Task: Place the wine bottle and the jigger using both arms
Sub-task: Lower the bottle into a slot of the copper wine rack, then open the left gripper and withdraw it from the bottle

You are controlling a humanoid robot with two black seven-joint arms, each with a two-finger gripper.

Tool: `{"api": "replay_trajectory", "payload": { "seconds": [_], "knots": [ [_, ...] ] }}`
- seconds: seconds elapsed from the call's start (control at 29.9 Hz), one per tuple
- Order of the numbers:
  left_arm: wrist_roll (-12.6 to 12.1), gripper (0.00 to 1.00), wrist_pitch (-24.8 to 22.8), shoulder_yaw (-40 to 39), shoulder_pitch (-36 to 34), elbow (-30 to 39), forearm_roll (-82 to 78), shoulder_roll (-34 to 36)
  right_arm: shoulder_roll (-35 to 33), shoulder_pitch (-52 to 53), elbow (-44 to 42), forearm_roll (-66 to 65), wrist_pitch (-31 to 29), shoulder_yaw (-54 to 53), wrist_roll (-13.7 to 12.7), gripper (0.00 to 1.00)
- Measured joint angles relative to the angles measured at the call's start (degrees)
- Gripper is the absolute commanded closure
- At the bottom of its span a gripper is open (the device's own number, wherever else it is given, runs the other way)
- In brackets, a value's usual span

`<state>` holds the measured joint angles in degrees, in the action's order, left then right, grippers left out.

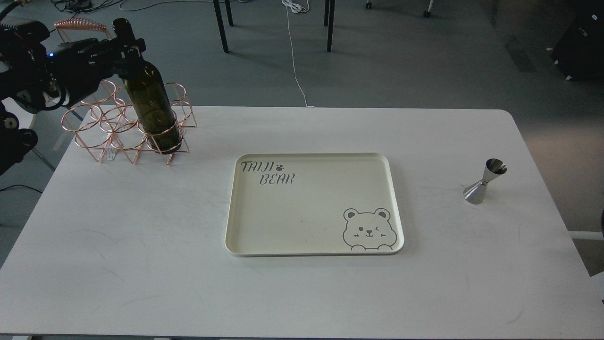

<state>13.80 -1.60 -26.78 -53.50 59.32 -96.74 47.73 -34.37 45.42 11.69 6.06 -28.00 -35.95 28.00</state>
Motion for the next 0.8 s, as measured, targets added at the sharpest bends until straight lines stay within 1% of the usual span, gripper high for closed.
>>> {"api": "replay_trajectory", "payload": {
  "seconds": [0.07, 0.13, 0.2, 0.27, 0.33, 0.37, 0.47, 0.57, 0.6, 0.67, 0.8],
  "knots": [
    [0.0, 0.69, 0.0, 0.0, 0.3, 0.0, 0.0, -0.1, 0.0, 0.1, 0.0, 0.0, 0.0, 0.0, 0.0, 0.02],
    [0.0, 0.62, 0.0, 0.0, 0.5, 0.0, 0.0, -0.3, 0.0, 0.3, 0.0, 0.0, 0.0, 0.1, 0.0, 0.02],
    [-0.1, 0.59, 0.0, 0.0, 0.6, 0.0, 0.1, -0.4, 0.1, 0.3, 0.1, 0.0, 0.0, 0.1, 0.0, 0.02],
    [-0.1, 0.51, 0.0, 0.0, 0.9, 0.0, 0.2, -0.6, 0.1, 0.4, 0.1, 0.0, 0.0, 0.1, 0.0, 0.02],
    [-0.1, 0.48, 0.0, -0.1, 1.0, -0.3, 0.2, -0.6, 0.1, 0.3, 0.1, 0.0, 0.0, 0.2, 0.0, 0.02],
    [-0.1, 0.43, 0.0, -0.1, 1.0, -0.7, 0.2, -0.7, 0.1, 0.2, 0.1, 0.0, 0.0, 0.2, 0.0, 0.02],
    [0.0, 0.19, 0.0, -0.1, 1.0, -1.6, 0.1, -1.2, 0.1, 0.0, 0.1, 0.0, 0.0, 0.2, 0.0, 0.02],
    [0.0, 0.04, 0.7, -0.1, 1.0, -1.9, 0.1, -1.4, 0.0, -0.1, 0.1, 0.0, 0.0, 0.2, 0.0, 0.02],
    [0.0, 0.02, 1.2, -0.3, 0.9, -1.9, 0.5, -1.4, -0.1, -0.1, 0.1, 0.0, 0.0, 0.2, 0.0, 0.02],
    [0.1, 0.02, 2.4, -0.7, 0.7, -1.9, 2.8, -1.4, -0.2, -0.1, 0.1, 0.0, 0.0, 0.2, 0.0, 0.02],
    [0.2, 0.02, 3.2, -1.0, 0.0, -1.8, 15.2, -0.8, -0.3, -0.1, 0.2, 0.0, 0.0, 0.2, 0.0, 0.02]
  ]
}}
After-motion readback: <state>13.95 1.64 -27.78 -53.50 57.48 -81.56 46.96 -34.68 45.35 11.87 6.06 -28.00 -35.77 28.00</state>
